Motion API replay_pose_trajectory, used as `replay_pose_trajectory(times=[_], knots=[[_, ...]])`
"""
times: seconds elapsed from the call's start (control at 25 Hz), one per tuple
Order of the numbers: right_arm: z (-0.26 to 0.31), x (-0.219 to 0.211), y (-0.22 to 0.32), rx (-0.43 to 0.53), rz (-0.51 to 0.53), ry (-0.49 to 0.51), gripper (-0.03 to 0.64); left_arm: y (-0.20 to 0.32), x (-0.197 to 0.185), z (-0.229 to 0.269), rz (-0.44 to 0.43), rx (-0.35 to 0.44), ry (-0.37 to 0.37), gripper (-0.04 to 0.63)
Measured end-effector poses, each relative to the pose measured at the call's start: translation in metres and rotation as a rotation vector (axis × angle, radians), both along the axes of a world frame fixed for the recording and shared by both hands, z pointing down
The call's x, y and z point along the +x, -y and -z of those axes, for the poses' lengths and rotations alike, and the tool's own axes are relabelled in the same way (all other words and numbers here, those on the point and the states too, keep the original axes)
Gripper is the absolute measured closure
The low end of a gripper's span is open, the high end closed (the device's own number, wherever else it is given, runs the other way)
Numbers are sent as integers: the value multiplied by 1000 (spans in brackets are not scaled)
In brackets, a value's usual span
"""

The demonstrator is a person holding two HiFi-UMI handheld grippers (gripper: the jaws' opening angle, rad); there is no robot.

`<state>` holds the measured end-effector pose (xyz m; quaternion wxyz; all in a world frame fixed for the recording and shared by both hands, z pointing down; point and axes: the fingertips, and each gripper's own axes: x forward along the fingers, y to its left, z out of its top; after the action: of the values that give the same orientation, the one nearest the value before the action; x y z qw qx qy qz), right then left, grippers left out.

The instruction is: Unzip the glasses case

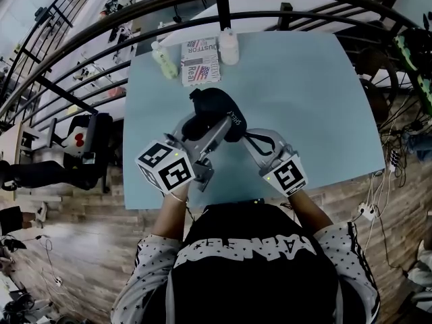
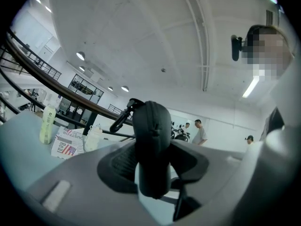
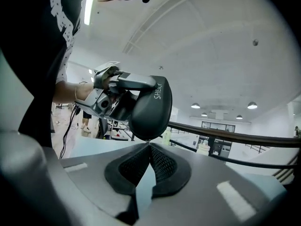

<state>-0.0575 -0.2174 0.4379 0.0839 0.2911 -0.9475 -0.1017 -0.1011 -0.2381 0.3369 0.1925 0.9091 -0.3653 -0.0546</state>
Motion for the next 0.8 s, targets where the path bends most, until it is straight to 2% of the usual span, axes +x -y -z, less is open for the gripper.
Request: replay_pose_trajectory(times=[0.36,0.52,0.68,0.8], knots=[[1,8,9,34,22,-51,609,-6,6,-4,-32,1,40,595],[8,15,17,37,16,-34,607,-8,11,-10,-53,-12,44,595],[7,15,14,105,58,-144,609,-11,12,-15,-73,-31,44,595],[11,17,14,141,73,-189,609,-14,14,-20,-91,-46,41,595]])
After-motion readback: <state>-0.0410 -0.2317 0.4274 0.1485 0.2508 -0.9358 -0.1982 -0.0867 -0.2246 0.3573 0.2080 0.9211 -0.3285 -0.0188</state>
